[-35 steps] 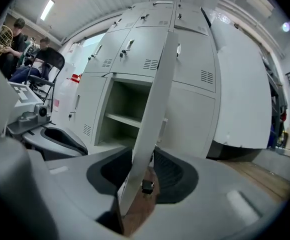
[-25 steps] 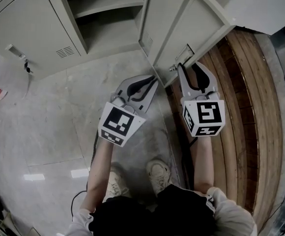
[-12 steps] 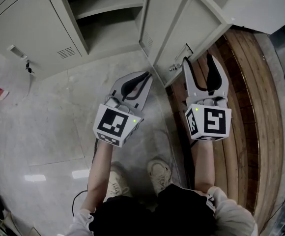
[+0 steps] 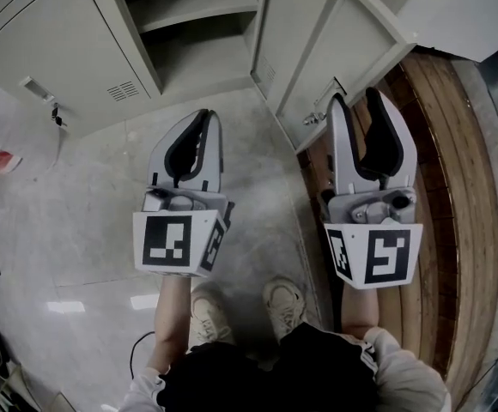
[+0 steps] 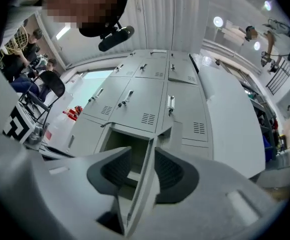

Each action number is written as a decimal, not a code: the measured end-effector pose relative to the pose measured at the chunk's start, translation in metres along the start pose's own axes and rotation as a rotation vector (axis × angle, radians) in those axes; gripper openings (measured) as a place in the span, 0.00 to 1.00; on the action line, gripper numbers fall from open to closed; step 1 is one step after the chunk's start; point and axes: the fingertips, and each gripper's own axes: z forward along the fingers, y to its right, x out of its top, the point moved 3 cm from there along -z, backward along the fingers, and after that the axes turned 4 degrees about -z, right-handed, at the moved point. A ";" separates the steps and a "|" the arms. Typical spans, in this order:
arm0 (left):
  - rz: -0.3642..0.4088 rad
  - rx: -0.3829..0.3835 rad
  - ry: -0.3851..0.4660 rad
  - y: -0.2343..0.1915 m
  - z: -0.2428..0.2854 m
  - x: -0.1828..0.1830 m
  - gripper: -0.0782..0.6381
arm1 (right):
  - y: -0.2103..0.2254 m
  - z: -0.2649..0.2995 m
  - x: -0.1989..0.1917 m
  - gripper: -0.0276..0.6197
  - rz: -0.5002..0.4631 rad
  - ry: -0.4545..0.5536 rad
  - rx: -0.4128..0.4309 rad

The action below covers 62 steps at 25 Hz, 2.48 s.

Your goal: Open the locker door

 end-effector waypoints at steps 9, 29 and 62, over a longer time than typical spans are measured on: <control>0.163 0.161 0.114 -0.016 -0.032 0.025 0.15 | -0.059 0.012 -0.007 0.05 0.030 0.002 0.123; 0.040 0.261 -0.071 -0.062 -0.001 -0.045 0.15 | -0.093 0.039 -0.109 0.05 0.151 -0.251 0.162; -0.062 0.220 -0.291 -0.002 0.060 0.297 0.15 | -0.007 0.157 0.202 0.05 0.245 -0.479 0.225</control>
